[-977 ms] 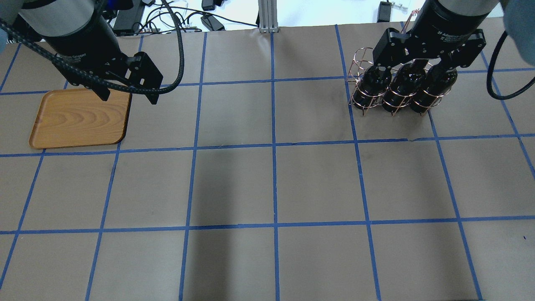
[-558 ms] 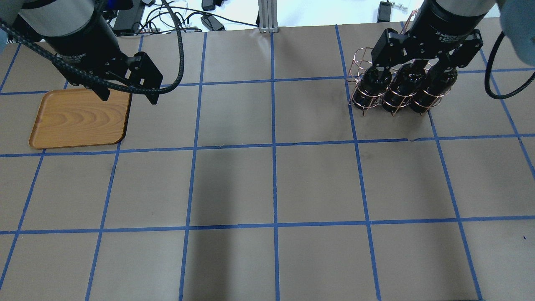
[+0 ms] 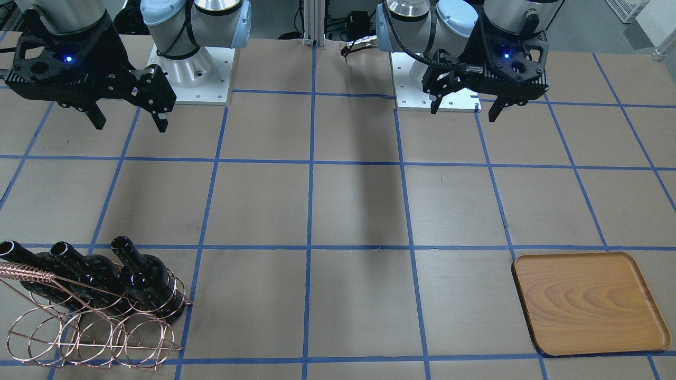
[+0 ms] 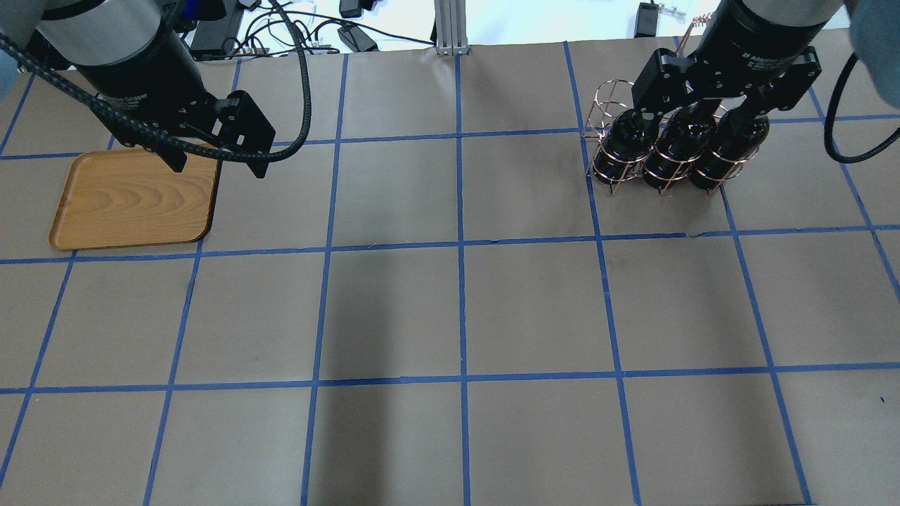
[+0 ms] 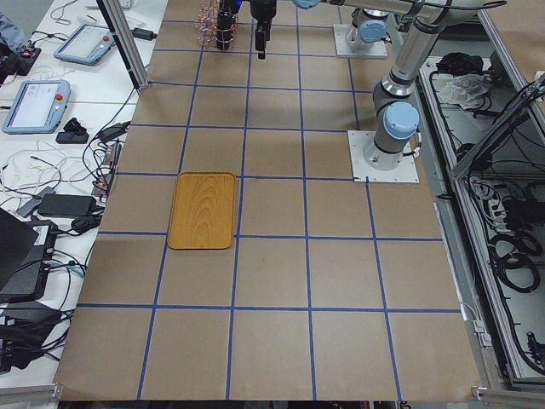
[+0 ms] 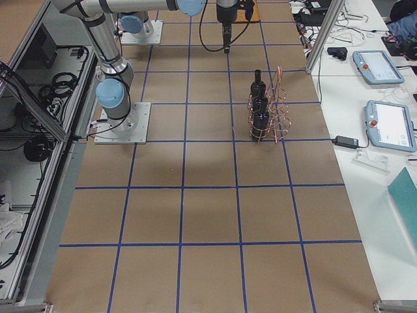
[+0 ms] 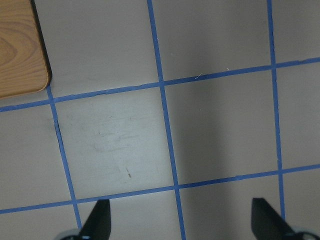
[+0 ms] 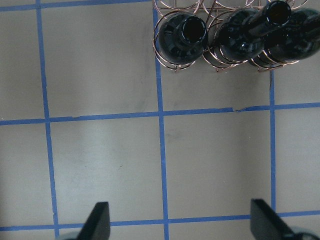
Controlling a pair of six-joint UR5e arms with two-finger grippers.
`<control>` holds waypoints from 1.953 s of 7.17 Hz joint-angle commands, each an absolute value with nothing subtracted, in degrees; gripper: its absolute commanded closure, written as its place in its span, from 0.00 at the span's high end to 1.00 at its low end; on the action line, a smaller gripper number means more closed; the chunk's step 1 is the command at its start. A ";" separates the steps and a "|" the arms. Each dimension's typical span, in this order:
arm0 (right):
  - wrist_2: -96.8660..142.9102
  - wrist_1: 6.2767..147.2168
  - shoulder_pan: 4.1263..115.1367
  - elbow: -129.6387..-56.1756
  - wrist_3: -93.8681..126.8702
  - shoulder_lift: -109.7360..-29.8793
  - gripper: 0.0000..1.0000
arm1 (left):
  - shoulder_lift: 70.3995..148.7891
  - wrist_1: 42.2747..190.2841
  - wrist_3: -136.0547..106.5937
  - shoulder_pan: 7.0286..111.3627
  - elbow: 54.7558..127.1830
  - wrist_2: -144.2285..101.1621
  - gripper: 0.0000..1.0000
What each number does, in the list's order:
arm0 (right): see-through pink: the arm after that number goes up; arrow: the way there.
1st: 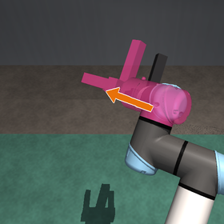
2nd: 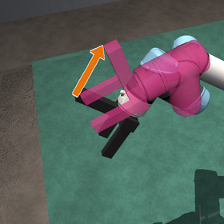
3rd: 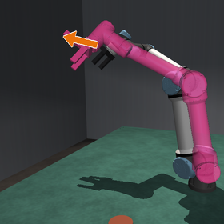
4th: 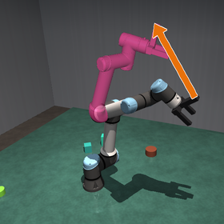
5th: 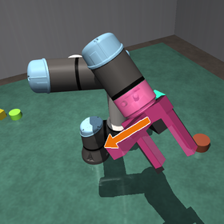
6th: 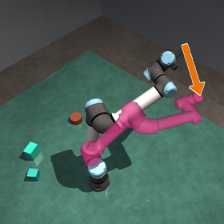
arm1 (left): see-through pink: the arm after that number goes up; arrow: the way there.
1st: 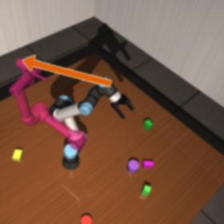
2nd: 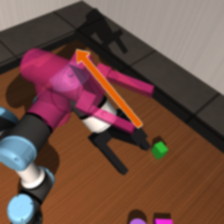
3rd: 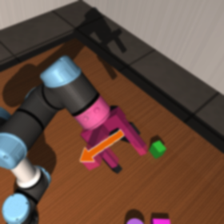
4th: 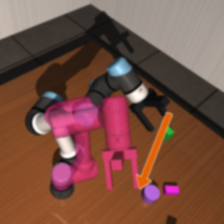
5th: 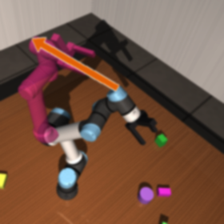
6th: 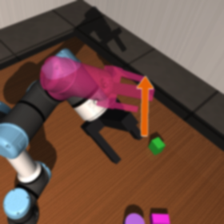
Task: Take wine from basket and place on tray
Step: 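Lower the right gripper over the dark bottles in the copper rack, then close the right gripper on the neck of the middle dark bottle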
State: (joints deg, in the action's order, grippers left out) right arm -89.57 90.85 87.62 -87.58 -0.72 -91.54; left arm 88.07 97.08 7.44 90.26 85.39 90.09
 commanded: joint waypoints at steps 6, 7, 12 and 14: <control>-89.22 98.86 79.03 -87.63 -15.88 -85.89 0.98 | 88.07 96.94 7.38 90.26 85.43 90.09 1.00; -89.04 102.27 78.75 -87.63 -17.13 -83.61 0.97 | 88.07 96.94 7.30 90.26 85.43 90.09 1.00; -89.21 114.68 78.75 -87.63 -19.60 -75.15 0.82 | 88.07 97.03 7.30 90.26 85.43 90.09 1.00; -89.74 114.70 78.75 -87.71 -19.60 -74.54 0.73 | 88.07 97.03 7.29 90.26 85.43 90.09 1.00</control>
